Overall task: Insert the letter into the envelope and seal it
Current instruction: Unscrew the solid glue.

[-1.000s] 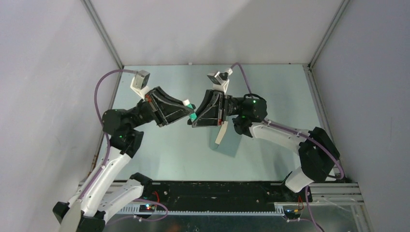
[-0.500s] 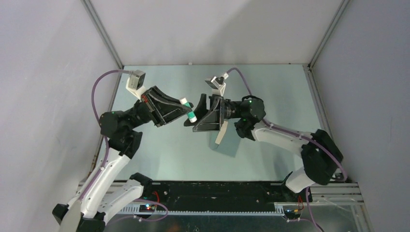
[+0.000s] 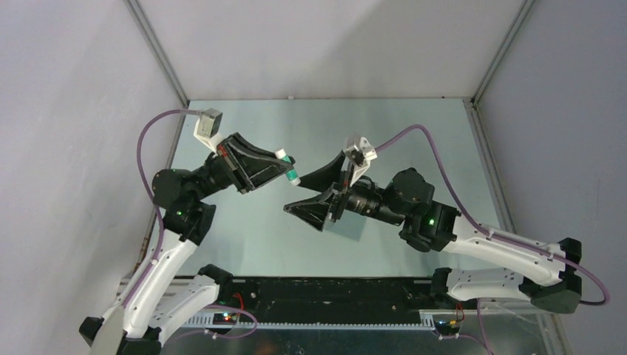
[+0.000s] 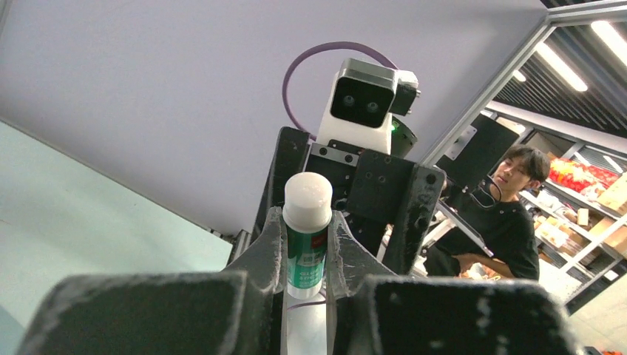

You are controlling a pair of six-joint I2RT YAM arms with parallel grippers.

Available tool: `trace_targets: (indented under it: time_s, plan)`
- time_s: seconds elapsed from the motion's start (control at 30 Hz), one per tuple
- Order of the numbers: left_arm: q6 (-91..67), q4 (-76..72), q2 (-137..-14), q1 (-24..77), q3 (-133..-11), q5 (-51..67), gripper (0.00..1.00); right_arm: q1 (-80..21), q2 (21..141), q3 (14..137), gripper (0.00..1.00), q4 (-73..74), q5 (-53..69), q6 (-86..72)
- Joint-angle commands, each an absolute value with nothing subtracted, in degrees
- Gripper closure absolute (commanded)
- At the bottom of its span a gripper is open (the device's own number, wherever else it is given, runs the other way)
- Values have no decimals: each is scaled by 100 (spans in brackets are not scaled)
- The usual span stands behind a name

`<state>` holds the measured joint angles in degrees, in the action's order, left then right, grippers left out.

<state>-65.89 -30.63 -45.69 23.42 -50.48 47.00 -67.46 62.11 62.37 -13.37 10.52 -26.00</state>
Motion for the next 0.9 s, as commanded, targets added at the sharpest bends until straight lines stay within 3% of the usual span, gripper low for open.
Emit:
trace_targets:
  time_s: [0.0, 0.17, 0.47, 0.87]
  plan:
    - [-6420, -3049, -4515, 2300, -5240, 4642, 100, -7109, 6387, 6708, 24, -217, -737, -1318]
    - [-6403, -3022, -4498, 2294, -5246, 4636, 100, -7525, 6764, 7458, 27, 548, -1830, -904]
    - [-6337, -2931, -4450, 2294, -5254, 4634, 100, -7920, 7094, 8123, 33, 915, -2624, -607]
    - [-6328, -2928, -4423, 2295, -5246, 4638, 100, -7954, 7016, 8133, 61, 830, -2692, -616]
